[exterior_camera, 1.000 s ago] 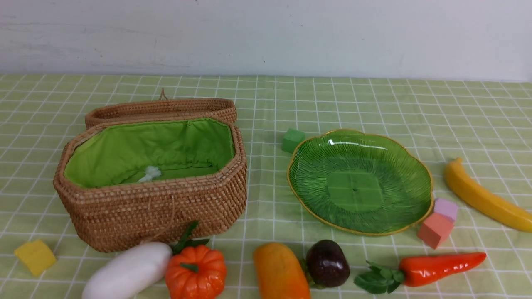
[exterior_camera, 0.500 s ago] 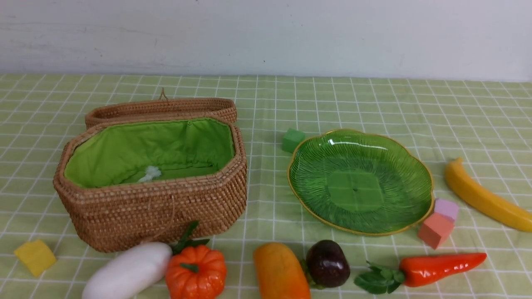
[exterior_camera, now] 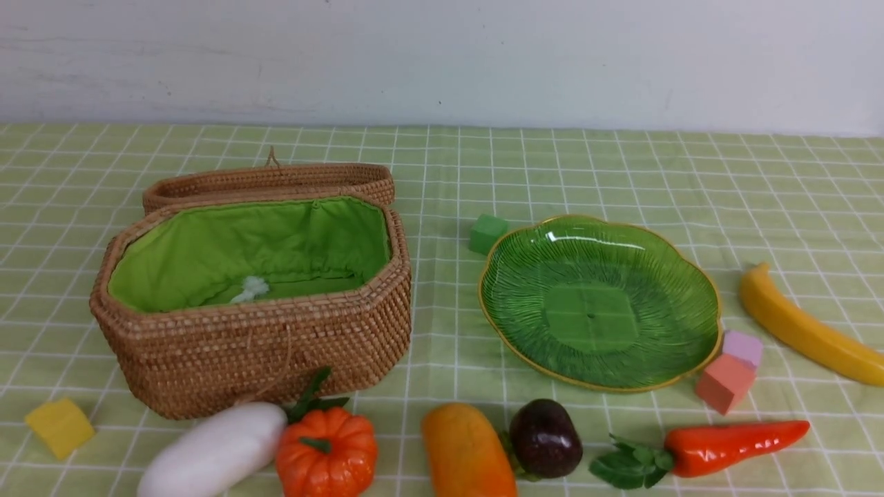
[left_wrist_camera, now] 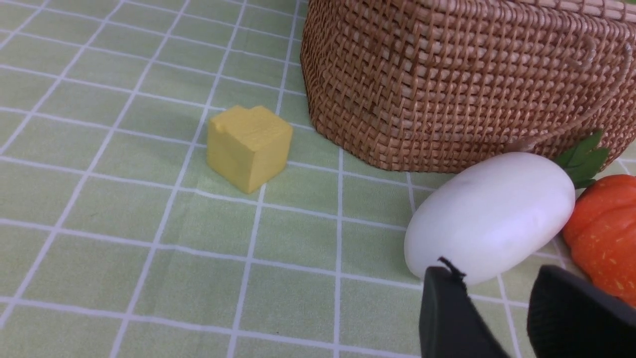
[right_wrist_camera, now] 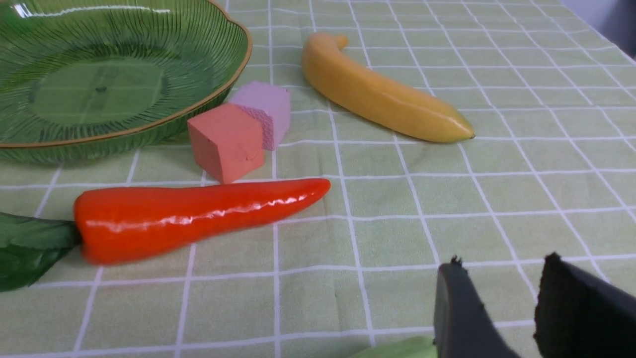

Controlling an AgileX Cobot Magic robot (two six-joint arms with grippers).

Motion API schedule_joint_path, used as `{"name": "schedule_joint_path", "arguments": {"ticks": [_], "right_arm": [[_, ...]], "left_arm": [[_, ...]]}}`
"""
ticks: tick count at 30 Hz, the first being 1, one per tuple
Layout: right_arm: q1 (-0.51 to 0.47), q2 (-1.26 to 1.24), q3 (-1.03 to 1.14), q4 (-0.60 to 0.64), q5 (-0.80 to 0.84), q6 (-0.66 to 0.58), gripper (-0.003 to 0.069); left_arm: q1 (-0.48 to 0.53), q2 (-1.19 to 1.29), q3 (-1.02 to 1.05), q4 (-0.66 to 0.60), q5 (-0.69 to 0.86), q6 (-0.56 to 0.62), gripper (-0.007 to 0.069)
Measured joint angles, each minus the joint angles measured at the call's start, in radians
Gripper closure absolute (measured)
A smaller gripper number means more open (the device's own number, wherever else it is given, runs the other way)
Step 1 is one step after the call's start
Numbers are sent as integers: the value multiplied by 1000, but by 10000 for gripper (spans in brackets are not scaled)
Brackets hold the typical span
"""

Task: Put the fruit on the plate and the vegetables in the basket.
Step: Take a daikon with your left arm and place it on the basket on the left.

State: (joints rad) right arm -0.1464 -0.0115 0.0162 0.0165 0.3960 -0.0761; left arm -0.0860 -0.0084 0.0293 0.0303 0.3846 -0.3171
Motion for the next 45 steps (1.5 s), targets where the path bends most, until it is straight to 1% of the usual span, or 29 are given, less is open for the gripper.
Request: {"name": "schedule_joint_path", "arguments": {"ticks": [16,19,22,26,30,31,32,33,35,37,40,42,43,45], "right_arm": [[0,0,0,0,0,0,417],[0,0,0,0,0,0,417],[0,0,0,0,0,0,417],[0,0,0,0,0,0,417],[0,0,0,0,0,0,417],[0,0,0,0,0,0,417],[0,0,0,0,0,0,417],[0,0,0,0,0,0,417],[0,0,0,0,0,0,417],[0,0,0,0,0,0,417],[0,0,0,0,0,0,417],[0,0,0,0,0,0,417],[0,0,0,0,0,0,417],[0,0,0,0,0,0,417]], "left_arm": [[0,0,0,0,0,0,386],[0,0,0,28,-31,9,386],[0,0,0,31,-126,11,386],[0,0,0,22,-371,-6,386],[0,0,0,1,-627,-81,386],[0,0,0,0,-665,-90,386],[0,0,0,0,-741,-99,386],[0,0,-2,0,-774,-102,386],[0,0,-18,-3,-772,-104,386],[0,0,-92,-11,-694,-105,386],[0,12,-263,-20,-534,-76,386],[0,72,-412,-19,-408,-43,386],[0,95,-451,-19,-369,-39,386],[0,179,-568,-20,-223,-34,386]]}}
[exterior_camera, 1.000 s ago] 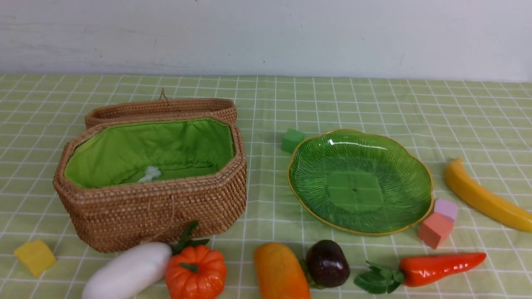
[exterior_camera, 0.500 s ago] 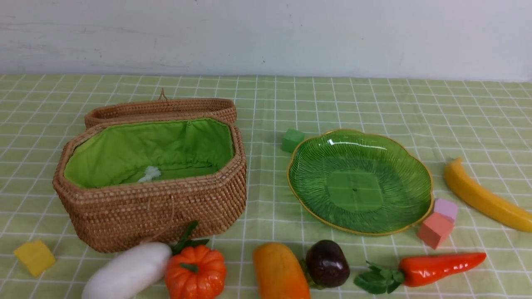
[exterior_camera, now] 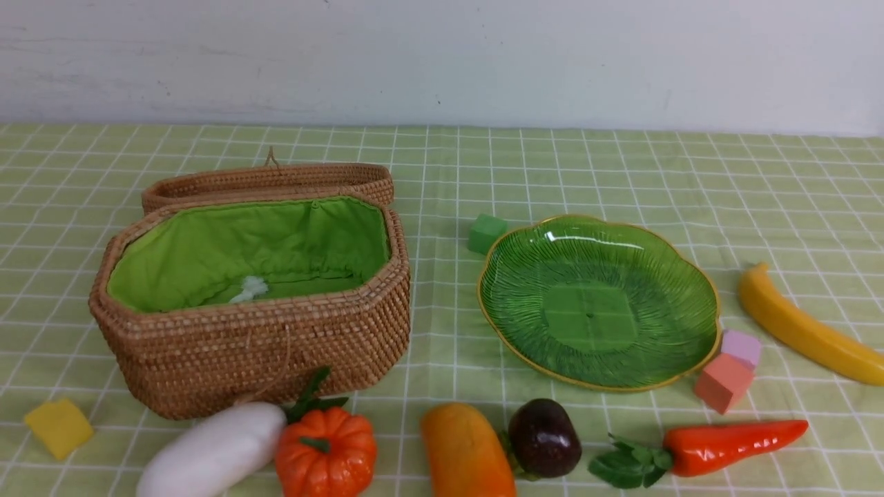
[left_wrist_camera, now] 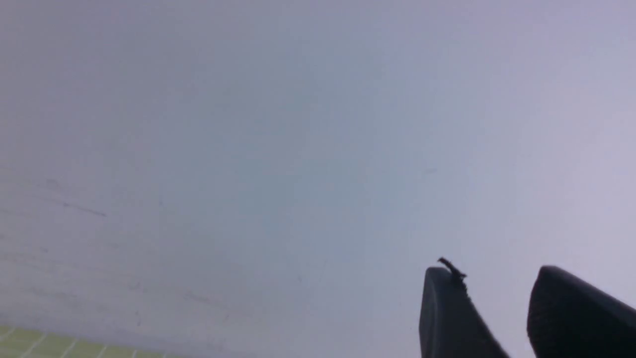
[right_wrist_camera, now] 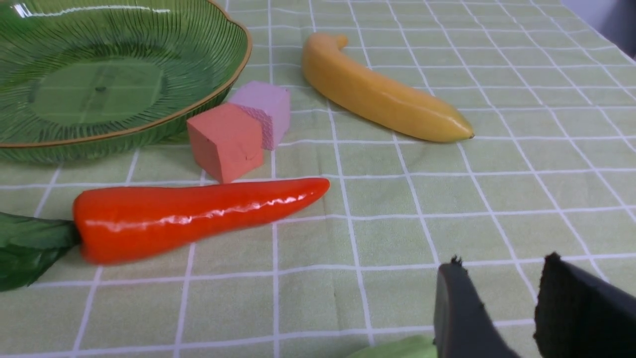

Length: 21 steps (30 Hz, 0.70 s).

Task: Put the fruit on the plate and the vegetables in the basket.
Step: Take a daikon with your left arm and place it on the basket on the left.

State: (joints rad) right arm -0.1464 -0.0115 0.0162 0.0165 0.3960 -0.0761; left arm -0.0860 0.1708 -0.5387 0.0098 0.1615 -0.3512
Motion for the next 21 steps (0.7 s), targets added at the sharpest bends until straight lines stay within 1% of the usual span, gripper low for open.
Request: {"name": "schedule_joint_path", "arguments": {"ticks": [1,3,7,11,15,20,21], "right_arm": [[0,0,0,0,0,0,417],[0,0,0,0,0,0,417],[0,0,0,0,0,0,417],[0,0,0,0,0,0,417],[0,0,0,0,0,0,417],[0,0,0,0,0,0,417],[0,0,0,0,0,0,417]], "left_arm": [[0,54,-54,-1,91,2,386],[0,125,-103,-1,204,4,386],[0,286,-130,13,378,8,386],[0,413,-130,34,414,8,386],[0,568,-130,20,432,8,386],[0,795,-154,0,510,11,386],[-3,848,-172,-10,533,29,386]]}}
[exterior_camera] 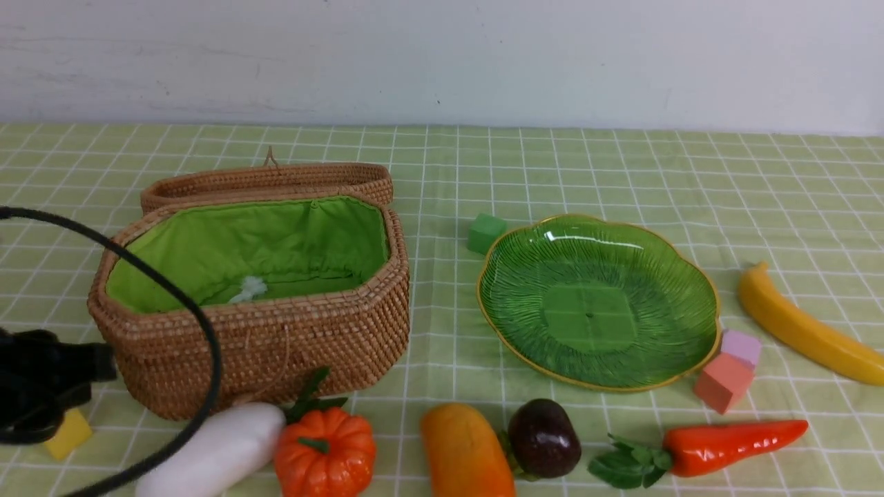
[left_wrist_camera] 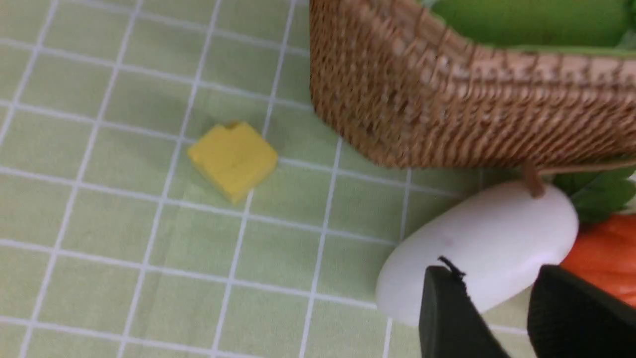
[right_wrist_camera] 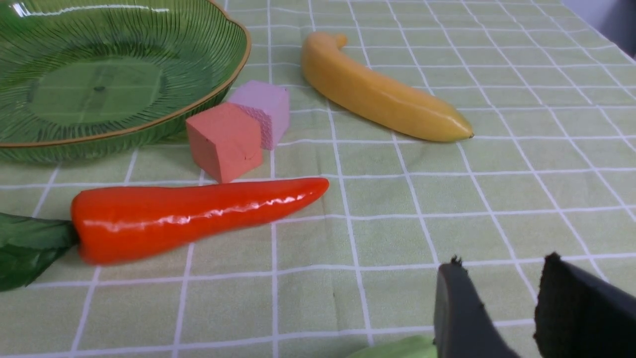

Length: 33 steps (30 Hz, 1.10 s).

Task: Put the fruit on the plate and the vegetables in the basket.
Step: Take a daikon with your left arm and place it on the basket on the left.

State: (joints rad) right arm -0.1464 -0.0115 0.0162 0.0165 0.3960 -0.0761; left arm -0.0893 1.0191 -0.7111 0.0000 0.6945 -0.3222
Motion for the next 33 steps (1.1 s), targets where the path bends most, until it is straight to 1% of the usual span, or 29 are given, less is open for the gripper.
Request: {"name": "schedule_joint_path", "arguments": {"ticks": [2,4,5,7,9,11,14,17,19,22,25,30,33], "right_arm": [[0,0,0,0,0,0,417],[0,0,0,0,0,0,417],[0,0,0,0,0,0,417],[0,0,0,0,0,0,417],[0,0,0,0,0,0,417],[0,0,0,0,0,0,417],[0,0,0,0,0,0,417],[0,0,0,0,0,0,417],[0,0,0,0,0,0,417],[0,0,0,0,0,0,417],[0,0,0,0,0,0,417],[0,0,0,0,0,0,417],[0,0,0,0,0,0,417]], "left_arm": [[-20,70,-34,-21,37,47,386],[-49,123,-69,-30,69,133,382],[-78,158,-89,-31,88,201,374],[-140,214,-127,-19,103,314,348],[-185,256,-151,5,99,389,309],[-231,291,-164,35,89,425,254],[-288,352,-170,112,84,450,139],[-300,382,-170,161,85,467,33],[-292,391,-170,192,72,504,-27],[-268,391,-170,194,41,564,-42],[-246,391,-165,160,12,620,-31],[-245,391,-133,56,-17,712,27],[-245,391,-96,28,-49,738,54]]}}
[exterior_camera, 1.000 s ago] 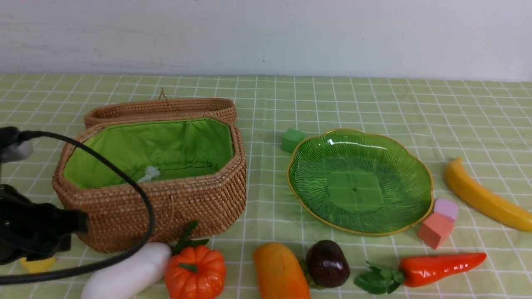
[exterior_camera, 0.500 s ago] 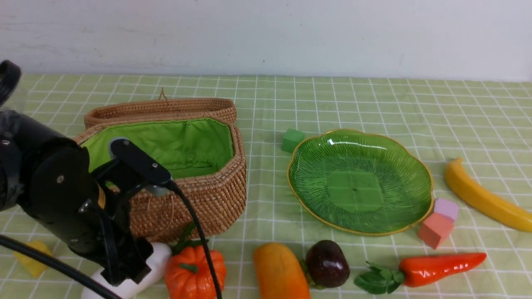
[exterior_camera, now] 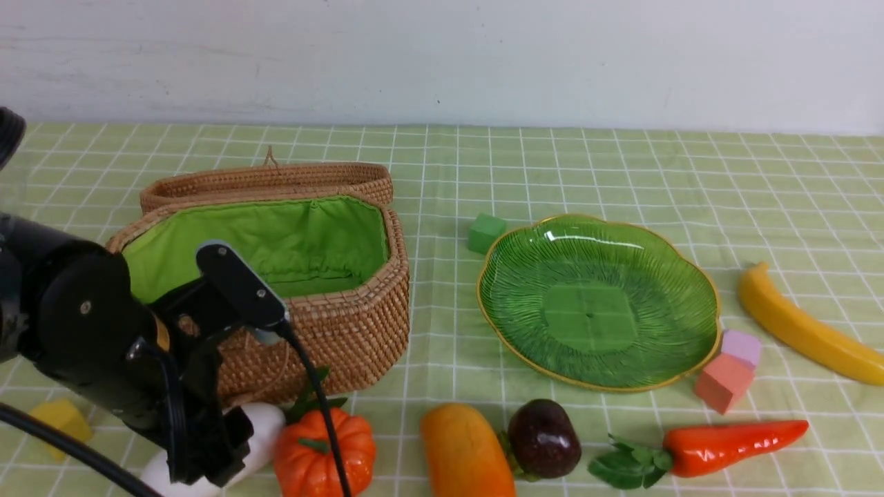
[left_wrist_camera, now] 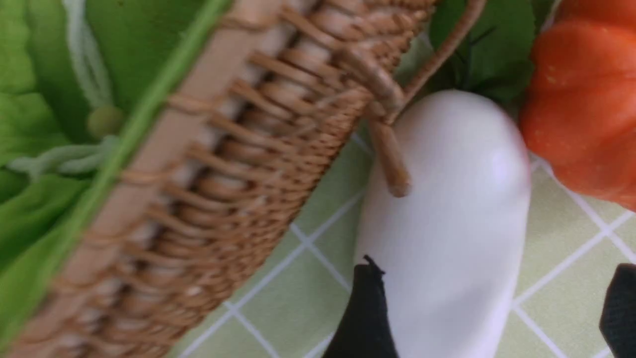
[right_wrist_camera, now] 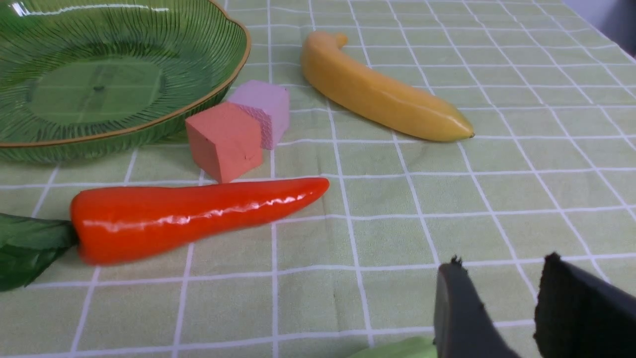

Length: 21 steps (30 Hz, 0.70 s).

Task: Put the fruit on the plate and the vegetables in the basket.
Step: Take a daikon with your left arm and place it on the basket on the left.

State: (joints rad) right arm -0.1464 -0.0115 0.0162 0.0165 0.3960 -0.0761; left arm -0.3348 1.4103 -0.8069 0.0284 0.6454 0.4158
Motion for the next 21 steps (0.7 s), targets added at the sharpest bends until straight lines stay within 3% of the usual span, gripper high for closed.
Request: {"name": "schedule_joint_path", "arguments": {"ticks": [15,21], "right_arm": [[0,0,0,0,0,0,417],[0,0,0,0,0,0,417]], "left_arm": [[0,0,112,13,-215,-22,60],[0,8,112,49,-228,-45,60]]}}
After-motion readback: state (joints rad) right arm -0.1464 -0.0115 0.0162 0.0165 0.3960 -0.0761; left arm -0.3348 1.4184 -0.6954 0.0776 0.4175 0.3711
